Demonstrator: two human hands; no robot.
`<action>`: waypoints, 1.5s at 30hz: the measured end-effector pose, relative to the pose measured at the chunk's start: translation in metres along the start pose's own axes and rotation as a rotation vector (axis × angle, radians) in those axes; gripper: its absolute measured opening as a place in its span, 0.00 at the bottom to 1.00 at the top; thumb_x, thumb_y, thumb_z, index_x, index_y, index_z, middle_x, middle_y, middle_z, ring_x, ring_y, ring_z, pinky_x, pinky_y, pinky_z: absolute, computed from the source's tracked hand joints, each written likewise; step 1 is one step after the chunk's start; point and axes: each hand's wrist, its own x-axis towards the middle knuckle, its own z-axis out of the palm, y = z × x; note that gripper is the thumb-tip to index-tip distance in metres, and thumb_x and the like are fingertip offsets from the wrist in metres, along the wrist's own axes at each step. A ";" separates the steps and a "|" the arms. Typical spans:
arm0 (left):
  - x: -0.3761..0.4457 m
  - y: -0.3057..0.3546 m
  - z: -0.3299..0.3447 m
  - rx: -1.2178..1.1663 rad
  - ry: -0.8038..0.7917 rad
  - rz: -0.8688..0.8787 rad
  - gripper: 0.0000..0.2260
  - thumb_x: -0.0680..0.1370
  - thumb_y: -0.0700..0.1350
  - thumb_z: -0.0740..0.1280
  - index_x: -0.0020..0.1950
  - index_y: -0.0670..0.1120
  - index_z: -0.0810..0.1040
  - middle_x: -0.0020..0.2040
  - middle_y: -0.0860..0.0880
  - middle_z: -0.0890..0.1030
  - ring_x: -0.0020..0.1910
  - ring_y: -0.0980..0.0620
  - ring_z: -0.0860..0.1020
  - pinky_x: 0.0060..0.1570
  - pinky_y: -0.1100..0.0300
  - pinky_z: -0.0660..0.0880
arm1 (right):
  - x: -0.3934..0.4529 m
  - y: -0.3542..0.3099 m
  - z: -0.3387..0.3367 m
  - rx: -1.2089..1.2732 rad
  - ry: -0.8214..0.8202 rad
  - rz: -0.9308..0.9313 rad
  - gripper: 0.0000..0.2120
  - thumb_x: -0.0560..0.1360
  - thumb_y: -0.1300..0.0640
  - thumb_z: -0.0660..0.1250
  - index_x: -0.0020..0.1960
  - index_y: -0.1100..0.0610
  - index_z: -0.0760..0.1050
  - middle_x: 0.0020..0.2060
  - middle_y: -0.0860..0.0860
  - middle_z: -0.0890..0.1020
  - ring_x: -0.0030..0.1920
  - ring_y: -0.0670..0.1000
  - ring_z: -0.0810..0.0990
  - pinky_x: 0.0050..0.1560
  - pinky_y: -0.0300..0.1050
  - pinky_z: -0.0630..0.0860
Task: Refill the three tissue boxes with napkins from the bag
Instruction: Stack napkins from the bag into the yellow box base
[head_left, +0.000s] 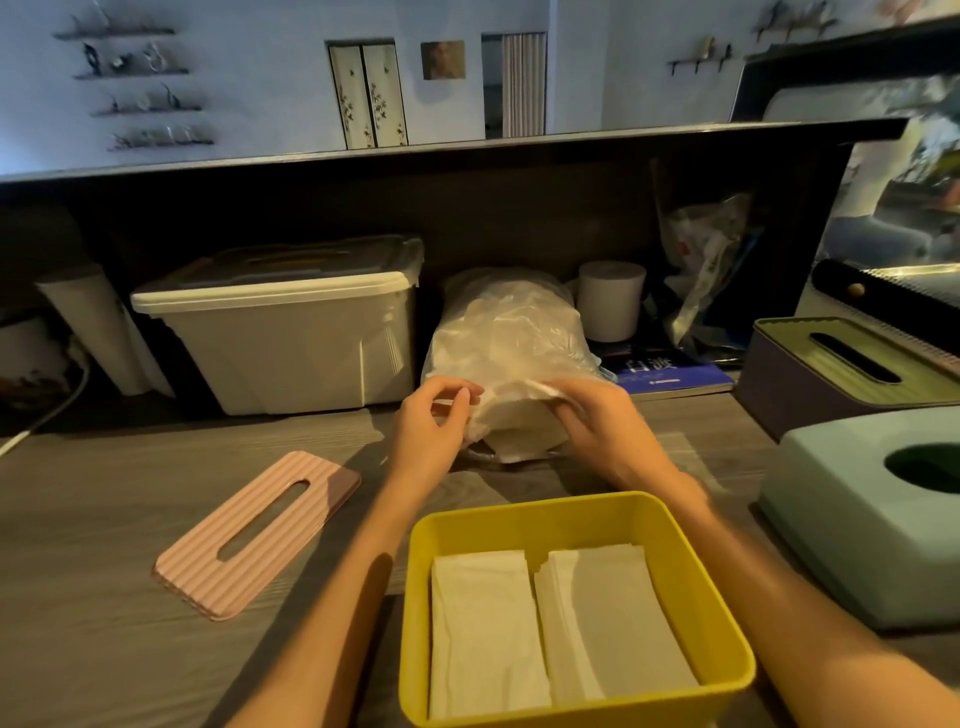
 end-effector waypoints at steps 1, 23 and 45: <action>-0.001 0.002 0.000 0.014 -0.009 0.003 0.09 0.83 0.42 0.64 0.50 0.52 0.82 0.48 0.54 0.83 0.49 0.52 0.81 0.43 0.55 0.82 | 0.000 -0.004 -0.003 0.057 0.031 0.047 0.13 0.81 0.63 0.66 0.62 0.52 0.82 0.53 0.44 0.84 0.52 0.38 0.79 0.53 0.26 0.70; -0.023 0.043 0.012 -0.920 -0.177 -0.609 0.18 0.82 0.54 0.63 0.68 0.47 0.75 0.58 0.42 0.85 0.56 0.44 0.84 0.49 0.49 0.83 | -0.004 -0.047 -0.030 0.802 -0.338 0.486 0.11 0.85 0.52 0.59 0.58 0.44 0.79 0.53 0.45 0.87 0.57 0.47 0.84 0.55 0.43 0.82; -0.025 0.036 0.007 -0.782 -0.066 -0.591 0.21 0.73 0.35 0.75 0.62 0.49 0.77 0.59 0.42 0.84 0.56 0.43 0.83 0.47 0.48 0.83 | -0.003 -0.035 -0.045 0.329 -0.046 0.418 0.13 0.85 0.52 0.59 0.62 0.51 0.81 0.53 0.47 0.85 0.55 0.47 0.82 0.57 0.50 0.80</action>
